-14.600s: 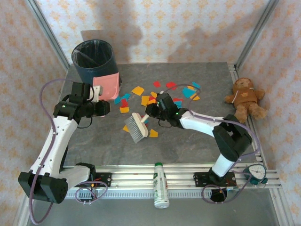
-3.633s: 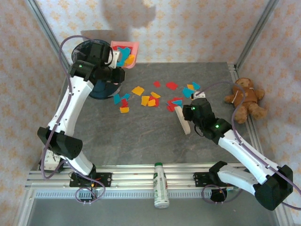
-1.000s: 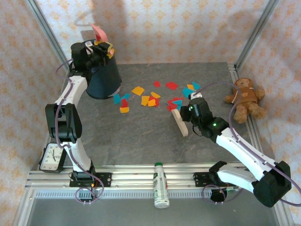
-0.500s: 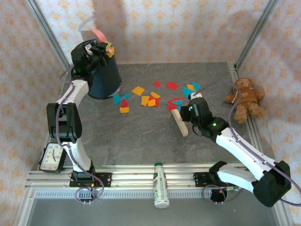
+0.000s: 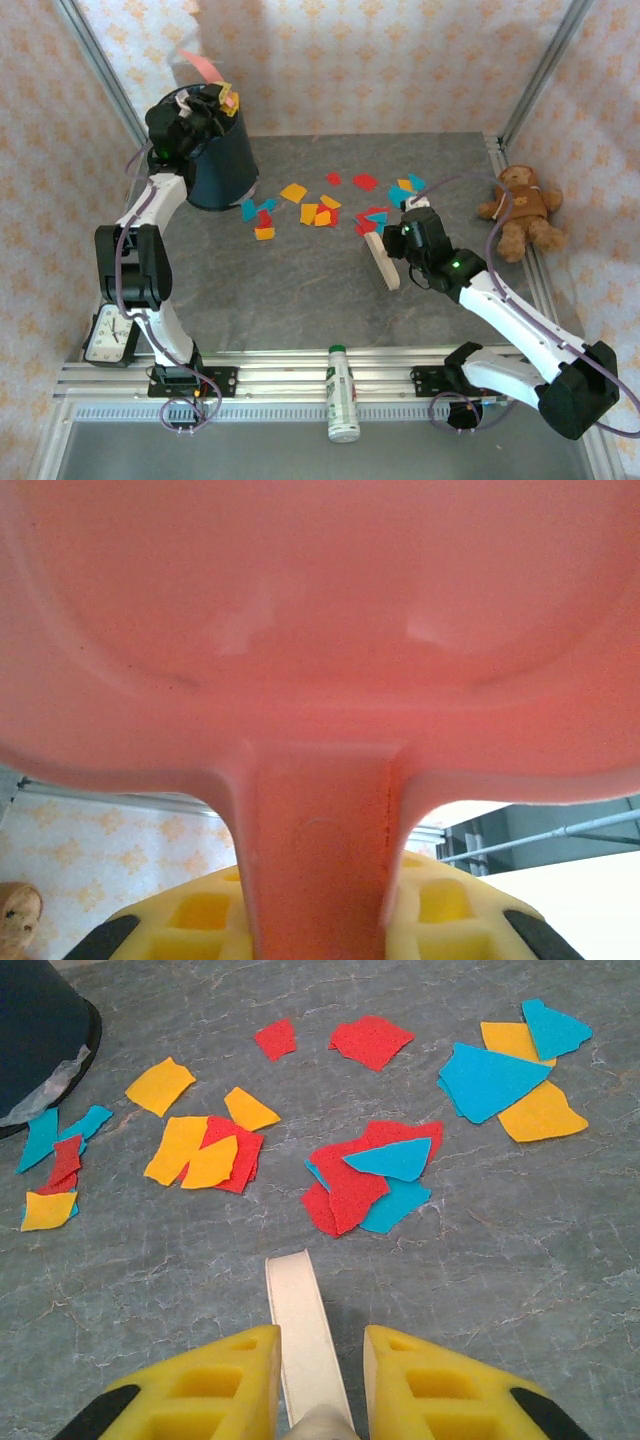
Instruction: Sweep away the paper scraps from the table
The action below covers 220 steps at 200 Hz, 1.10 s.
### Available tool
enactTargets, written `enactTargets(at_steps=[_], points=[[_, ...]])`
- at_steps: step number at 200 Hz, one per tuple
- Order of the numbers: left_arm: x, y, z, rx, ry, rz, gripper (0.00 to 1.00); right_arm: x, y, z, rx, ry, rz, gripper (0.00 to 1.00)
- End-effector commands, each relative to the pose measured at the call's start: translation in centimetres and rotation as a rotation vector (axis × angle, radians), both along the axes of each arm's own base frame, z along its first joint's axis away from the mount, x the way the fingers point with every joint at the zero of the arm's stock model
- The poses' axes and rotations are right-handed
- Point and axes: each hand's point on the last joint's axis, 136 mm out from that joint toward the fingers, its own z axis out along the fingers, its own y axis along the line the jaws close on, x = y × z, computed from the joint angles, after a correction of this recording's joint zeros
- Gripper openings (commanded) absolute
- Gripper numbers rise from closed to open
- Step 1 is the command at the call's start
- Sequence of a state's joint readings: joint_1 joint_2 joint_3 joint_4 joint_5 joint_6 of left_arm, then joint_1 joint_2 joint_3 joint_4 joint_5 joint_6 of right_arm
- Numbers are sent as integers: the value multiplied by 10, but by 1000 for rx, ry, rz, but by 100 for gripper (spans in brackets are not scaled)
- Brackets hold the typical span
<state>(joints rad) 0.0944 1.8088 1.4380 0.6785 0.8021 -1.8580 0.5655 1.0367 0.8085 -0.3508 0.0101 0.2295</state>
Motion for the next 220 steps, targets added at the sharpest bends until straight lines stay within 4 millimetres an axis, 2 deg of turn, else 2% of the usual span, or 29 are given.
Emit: enactTargets(at_steps=[1, 45, 69, 98, 136, 176, 220], points=[[-26, -6, 51, 132, -157, -20, 0, 4, -2, 12, 43, -50, -30, 0], [-45, -16, 40, 338, -153, -46, 0, 1, -8, 14, 56, -79, -54, 0], [-63, -18, 24, 521, -102, -50, 0, 2, -11, 15, 58, -87, -71, 0], [-97, -18, 2, 803, -30, -56, 0, 2, -16, 20, 66, -112, -98, 0], [-144, -32, -31, 1161, 41, -164, 0, 3, -23, 27, 79, -150, -129, 0], [-183, -48, -64, 1409, 82, -292, 0, 2, -39, 31, 103, -170, -181, 0], [-216, -64, -96, 1552, 95, -435, 0, -2, -67, 31, 108, -174, -263, 0]])
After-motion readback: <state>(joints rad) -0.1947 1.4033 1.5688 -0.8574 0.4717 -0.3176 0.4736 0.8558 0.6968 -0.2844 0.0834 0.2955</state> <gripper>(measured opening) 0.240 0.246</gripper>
